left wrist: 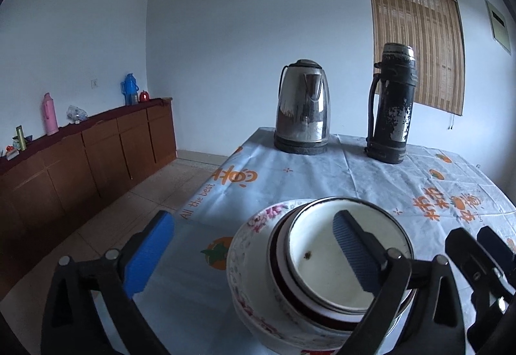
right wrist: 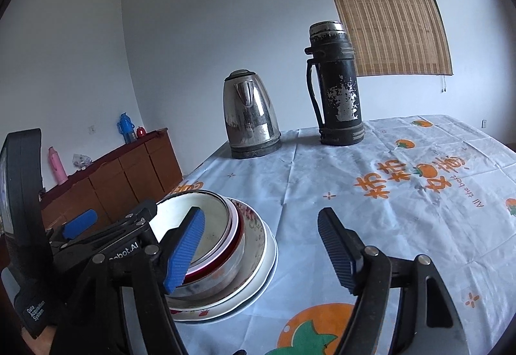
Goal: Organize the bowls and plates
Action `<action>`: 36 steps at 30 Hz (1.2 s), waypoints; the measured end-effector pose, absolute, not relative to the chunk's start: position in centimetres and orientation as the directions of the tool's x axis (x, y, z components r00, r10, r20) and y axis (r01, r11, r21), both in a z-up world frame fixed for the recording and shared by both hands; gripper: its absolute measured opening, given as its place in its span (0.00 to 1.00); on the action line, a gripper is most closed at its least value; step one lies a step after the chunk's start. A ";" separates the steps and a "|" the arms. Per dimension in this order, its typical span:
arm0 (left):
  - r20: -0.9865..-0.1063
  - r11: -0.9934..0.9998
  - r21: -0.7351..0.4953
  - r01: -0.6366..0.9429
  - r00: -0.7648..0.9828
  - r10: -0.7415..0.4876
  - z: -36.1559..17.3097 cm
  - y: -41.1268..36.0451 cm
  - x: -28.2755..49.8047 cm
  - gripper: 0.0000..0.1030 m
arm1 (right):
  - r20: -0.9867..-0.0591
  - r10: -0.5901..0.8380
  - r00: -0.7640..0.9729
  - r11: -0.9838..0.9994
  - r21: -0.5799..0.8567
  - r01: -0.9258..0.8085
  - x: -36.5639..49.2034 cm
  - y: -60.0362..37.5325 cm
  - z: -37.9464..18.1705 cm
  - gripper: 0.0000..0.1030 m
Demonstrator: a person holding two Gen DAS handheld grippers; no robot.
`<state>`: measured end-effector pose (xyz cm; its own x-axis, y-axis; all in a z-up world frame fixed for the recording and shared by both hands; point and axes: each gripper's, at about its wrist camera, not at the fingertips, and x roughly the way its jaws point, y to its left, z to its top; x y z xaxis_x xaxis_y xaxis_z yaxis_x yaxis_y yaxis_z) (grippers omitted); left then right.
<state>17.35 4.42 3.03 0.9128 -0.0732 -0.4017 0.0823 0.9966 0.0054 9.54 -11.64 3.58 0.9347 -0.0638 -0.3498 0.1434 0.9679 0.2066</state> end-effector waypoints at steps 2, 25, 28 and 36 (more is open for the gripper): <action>-0.392 0.996 0.025 0.081 0.918 -0.065 3.1 4.4 16.8 0.99 | -0.333 -0.064 0.941 0.967 0.210 0.141 9.0 -11.6 3.8 0.72; -0.323 0.998 -0.004 0.061 0.944 -0.059 3.1 5.1 13.6 0.99 | -0.245 -0.112 0.963 0.972 0.173 0.157 6.6 -10.7 4.2 0.79; -0.318 0.998 0.002 0.058 0.947 -0.055 3.2 5.1 13.4 0.99 | -0.238 -0.112 0.965 0.971 0.181 0.157 6.5 -10.8 4.2 0.79; -0.312 0.999 -0.002 0.052 0.949 -0.050 3.2 5.2 13.2 1.00 | -0.233 -0.117 0.965 0.971 0.176 0.160 6.2 -10.7 4.2 0.79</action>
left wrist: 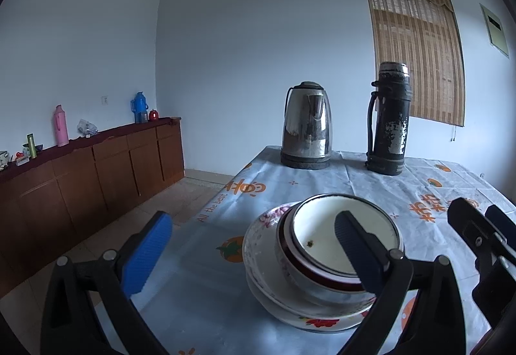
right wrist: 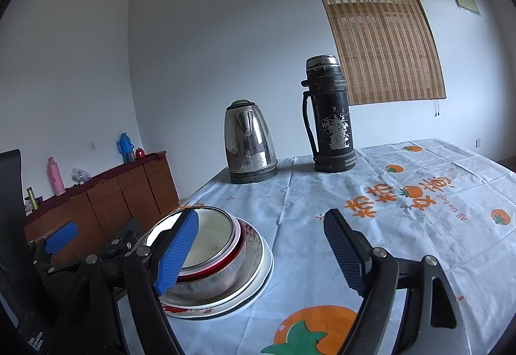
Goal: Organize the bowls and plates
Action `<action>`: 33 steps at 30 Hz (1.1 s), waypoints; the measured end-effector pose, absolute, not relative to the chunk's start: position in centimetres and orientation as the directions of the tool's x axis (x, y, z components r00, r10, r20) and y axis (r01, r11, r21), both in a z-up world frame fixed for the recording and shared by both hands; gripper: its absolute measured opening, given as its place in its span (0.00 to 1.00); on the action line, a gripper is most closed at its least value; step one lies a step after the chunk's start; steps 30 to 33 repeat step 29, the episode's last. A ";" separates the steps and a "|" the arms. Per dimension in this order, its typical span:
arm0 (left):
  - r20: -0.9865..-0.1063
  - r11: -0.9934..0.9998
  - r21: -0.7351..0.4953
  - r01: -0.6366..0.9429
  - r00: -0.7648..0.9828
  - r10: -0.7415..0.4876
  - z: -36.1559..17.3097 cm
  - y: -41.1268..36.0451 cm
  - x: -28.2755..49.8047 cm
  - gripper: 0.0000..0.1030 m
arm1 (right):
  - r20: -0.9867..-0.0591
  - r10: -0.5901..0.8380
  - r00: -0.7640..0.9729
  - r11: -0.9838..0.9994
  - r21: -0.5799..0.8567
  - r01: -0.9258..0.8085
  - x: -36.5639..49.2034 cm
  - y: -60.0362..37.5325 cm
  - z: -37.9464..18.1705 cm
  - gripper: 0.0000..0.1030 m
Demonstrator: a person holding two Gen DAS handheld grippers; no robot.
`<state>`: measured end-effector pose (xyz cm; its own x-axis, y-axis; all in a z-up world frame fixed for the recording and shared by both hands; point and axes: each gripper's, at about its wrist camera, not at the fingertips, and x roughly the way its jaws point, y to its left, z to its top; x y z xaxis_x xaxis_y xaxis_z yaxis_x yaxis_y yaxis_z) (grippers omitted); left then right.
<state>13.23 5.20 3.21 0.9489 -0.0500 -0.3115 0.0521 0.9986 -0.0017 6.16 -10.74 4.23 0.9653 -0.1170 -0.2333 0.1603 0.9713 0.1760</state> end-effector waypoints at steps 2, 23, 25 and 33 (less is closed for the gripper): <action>-0.310 0.999 0.000 0.050 0.950 -0.048 3.2 5.2 13.1 1.00 | -0.229 -0.122 0.966 0.971 0.174 0.164 6.1 -10.8 4.2 0.79; -0.280 0.998 0.018 0.052 0.959 -0.045 3.4 4.9 12.6 0.99 | -0.244 -0.149 0.958 0.966 0.173 0.194 6.1 -11.2 4.1 0.80; -0.282 0.998 0.011 0.057 0.958 -0.052 3.4 5.0 12.7 0.99 | -0.243 -0.149 0.959 0.965 0.175 0.195 6.1 -11.2 4.1 0.80; -0.271 0.998 0.005 0.057 0.961 -0.053 3.6 5.2 12.5 0.99 | -0.245 -0.154 0.957 0.965 0.172 0.199 6.2 -11.2 4.1 0.80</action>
